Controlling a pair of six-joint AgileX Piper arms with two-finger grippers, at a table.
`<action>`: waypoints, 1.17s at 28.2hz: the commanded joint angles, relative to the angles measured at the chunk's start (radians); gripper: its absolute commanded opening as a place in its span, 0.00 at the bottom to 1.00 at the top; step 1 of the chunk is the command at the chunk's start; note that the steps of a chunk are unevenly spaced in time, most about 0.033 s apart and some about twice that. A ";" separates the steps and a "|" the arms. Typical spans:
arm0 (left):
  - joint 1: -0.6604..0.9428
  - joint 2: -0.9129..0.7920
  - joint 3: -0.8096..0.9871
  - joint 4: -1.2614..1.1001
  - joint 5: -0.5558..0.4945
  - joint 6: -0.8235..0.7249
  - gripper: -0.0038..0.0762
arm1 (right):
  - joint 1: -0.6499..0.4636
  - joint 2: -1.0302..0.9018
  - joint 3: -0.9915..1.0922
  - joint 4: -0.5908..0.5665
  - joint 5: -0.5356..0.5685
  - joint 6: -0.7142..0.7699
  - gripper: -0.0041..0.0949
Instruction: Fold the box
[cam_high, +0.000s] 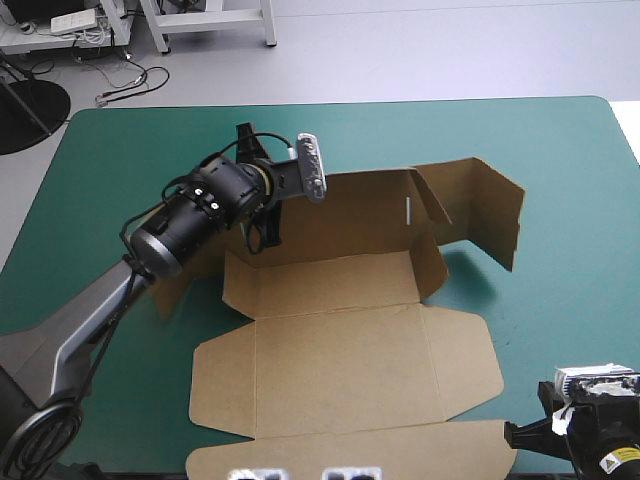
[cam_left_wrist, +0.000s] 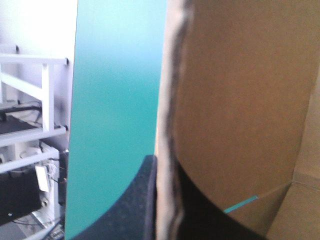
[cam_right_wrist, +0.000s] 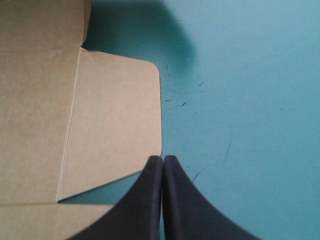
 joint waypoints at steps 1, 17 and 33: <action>-0.111 -0.046 -0.035 0.142 -0.068 -0.091 0.04 | 0.002 0.016 -0.029 0.019 -0.070 -0.005 0.03; -0.401 -0.122 0.383 1.071 -0.105 -1.035 0.04 | 0.002 0.242 -0.350 0.034 -0.122 0.099 0.03; -0.423 -0.122 0.520 1.188 -0.075 -1.162 0.04 | 0.002 1.005 -0.905 0.214 -0.154 0.028 0.03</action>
